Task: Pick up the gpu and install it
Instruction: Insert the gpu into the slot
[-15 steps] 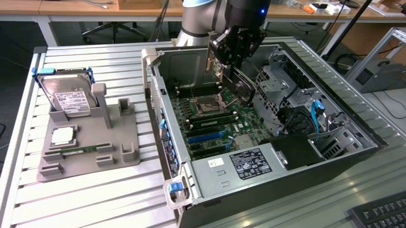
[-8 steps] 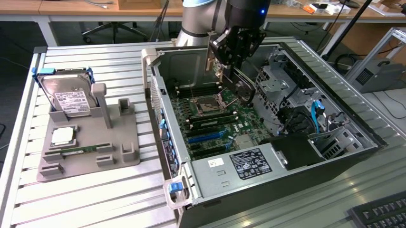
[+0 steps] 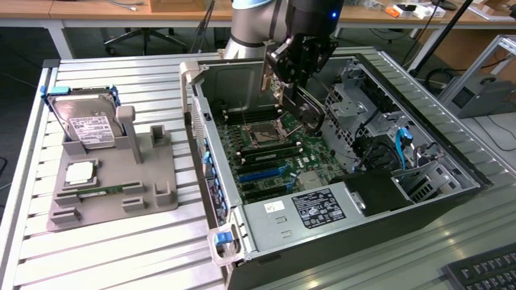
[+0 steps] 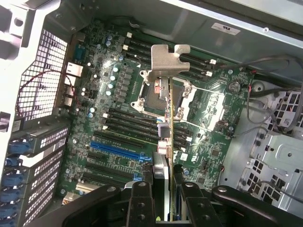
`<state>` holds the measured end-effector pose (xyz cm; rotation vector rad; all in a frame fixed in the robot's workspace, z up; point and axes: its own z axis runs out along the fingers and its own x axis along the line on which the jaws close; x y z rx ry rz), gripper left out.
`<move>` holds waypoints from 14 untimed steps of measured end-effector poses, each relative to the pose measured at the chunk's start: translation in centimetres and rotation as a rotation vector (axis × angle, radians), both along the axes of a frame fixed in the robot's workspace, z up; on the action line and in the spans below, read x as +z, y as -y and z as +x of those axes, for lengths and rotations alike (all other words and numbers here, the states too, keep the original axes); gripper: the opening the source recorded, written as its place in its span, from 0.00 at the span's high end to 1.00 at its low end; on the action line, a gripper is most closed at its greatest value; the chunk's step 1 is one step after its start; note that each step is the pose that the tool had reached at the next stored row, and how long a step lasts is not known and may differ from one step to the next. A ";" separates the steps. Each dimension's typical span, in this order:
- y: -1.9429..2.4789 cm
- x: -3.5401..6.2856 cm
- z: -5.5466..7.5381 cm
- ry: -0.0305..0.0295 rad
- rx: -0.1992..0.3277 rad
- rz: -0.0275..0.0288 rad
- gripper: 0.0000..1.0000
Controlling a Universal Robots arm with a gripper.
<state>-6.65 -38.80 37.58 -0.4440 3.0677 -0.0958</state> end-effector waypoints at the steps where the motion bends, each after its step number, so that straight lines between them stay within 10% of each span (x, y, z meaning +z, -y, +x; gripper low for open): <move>1: 0.00 0.00 0.0 0.0000 0.001 0.0000 0.73; 14: 0.00 -0.06 0.0 0.0000 0.021 -0.0014 0.73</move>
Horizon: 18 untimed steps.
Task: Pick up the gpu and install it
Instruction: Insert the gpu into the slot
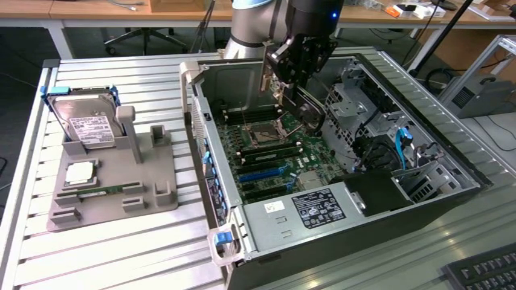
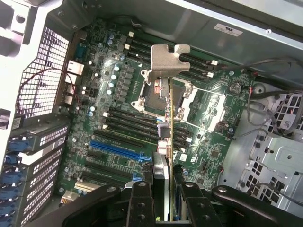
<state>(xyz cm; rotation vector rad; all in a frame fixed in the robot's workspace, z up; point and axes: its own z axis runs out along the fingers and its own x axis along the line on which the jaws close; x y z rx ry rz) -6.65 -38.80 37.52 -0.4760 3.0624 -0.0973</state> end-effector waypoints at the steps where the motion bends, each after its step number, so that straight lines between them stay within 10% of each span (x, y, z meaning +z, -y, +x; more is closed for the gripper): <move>1: 0.00 0.00 0.0 0.0000 0.003 -0.0002 0.73; 18: 0.00 -0.05 0.0 0.0000 0.039 -0.0029 0.73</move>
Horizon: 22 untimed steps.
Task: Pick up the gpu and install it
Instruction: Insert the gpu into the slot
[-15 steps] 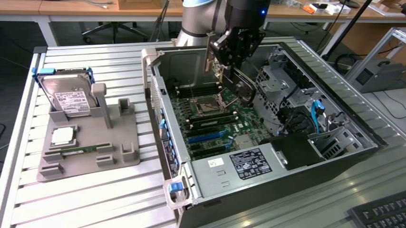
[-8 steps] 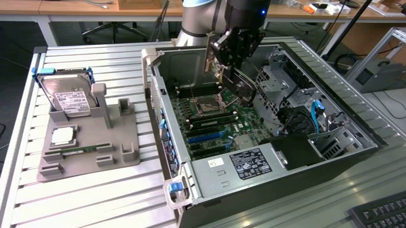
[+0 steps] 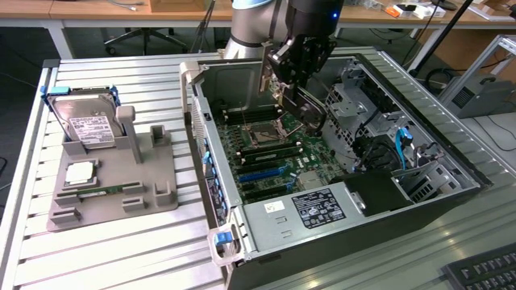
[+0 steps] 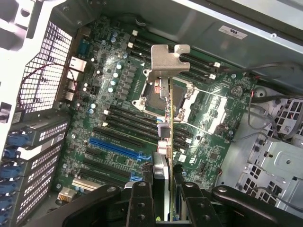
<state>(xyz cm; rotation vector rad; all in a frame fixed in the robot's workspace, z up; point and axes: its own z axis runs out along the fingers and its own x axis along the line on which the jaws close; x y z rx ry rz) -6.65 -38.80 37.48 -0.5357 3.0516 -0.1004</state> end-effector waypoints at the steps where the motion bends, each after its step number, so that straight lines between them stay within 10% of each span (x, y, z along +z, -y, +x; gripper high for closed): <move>1: 0.00 0.00 0.0 0.0000 0.003 -0.0003 0.73; 22: 0.00 -0.06 0.0 0.0000 0.048 -0.0057 0.73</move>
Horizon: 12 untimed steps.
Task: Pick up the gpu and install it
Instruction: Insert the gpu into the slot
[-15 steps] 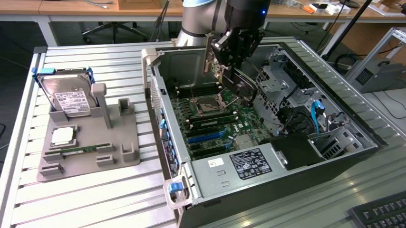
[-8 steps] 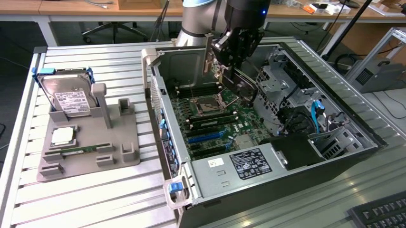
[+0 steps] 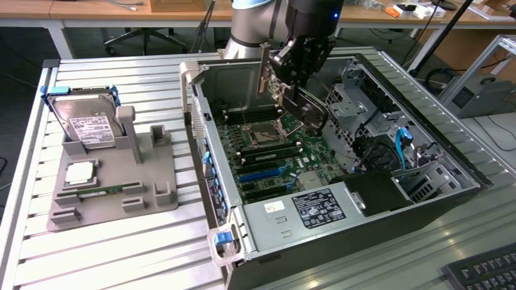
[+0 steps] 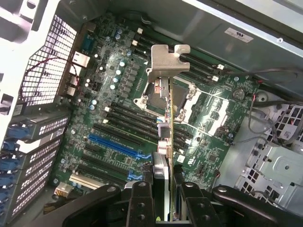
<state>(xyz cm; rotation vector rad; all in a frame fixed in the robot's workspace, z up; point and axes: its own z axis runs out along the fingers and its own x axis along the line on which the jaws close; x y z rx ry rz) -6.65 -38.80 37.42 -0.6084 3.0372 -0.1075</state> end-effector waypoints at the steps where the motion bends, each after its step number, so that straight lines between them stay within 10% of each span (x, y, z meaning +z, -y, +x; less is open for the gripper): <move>1: 0.00 0.00 0.0 0.0000 0.002 -0.0002 0.73; 12: 0.00 -0.02 0.0 0.0000 0.022 -0.0033 0.73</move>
